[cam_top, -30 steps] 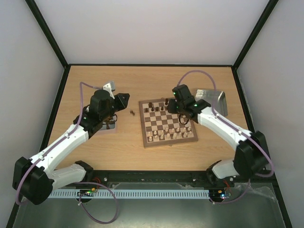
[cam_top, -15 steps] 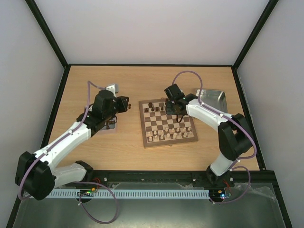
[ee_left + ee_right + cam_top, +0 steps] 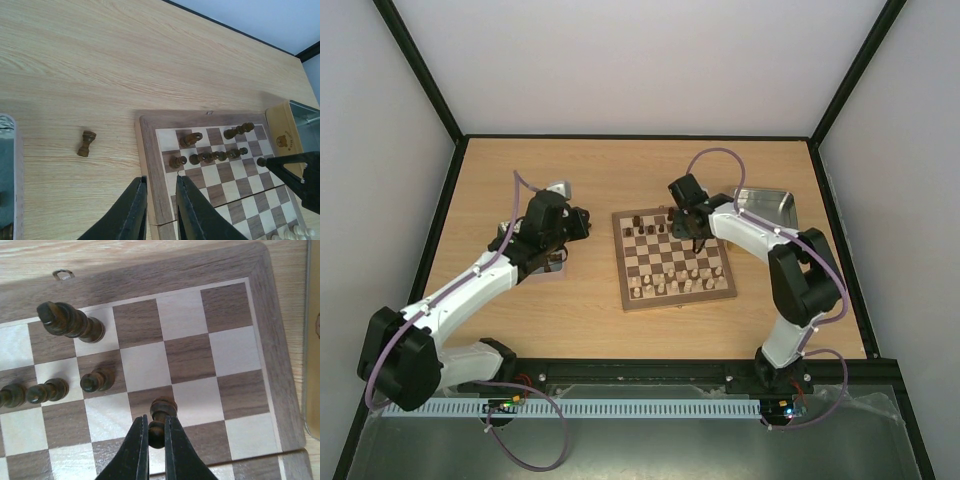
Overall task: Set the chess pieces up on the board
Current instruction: Place the chess piece on the chessboard.
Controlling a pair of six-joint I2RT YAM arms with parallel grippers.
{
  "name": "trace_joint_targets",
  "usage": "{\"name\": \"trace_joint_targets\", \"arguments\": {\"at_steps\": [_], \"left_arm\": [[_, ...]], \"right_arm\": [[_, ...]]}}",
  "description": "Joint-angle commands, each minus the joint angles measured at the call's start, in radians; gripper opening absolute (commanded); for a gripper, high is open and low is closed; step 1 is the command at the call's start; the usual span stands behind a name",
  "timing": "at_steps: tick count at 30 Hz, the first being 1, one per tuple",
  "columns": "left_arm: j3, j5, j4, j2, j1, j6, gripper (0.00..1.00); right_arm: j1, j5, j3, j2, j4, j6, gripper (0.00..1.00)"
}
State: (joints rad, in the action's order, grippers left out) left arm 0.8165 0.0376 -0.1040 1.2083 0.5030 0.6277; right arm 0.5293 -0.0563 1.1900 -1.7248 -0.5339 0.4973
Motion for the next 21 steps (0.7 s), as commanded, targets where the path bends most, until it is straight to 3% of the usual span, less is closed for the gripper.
{"name": "trace_joint_targets", "arguments": {"at_steps": [1,13,21], "left_arm": [[0.021,0.002,-0.014,0.013,-0.009,0.0,0.2],[0.024,-0.024,-0.016,0.035,-0.016,0.006,0.19],[0.026,-0.033,-0.019,0.045,-0.018,0.012,0.19]], "right_arm": [[-0.005,-0.012,0.041,-0.045,0.019,-0.016,0.02],[-0.042,0.036,0.043,-0.116,0.087,-0.005,0.03],[-0.046,0.033,0.046,-0.119,0.089,-0.008,0.11]]}}
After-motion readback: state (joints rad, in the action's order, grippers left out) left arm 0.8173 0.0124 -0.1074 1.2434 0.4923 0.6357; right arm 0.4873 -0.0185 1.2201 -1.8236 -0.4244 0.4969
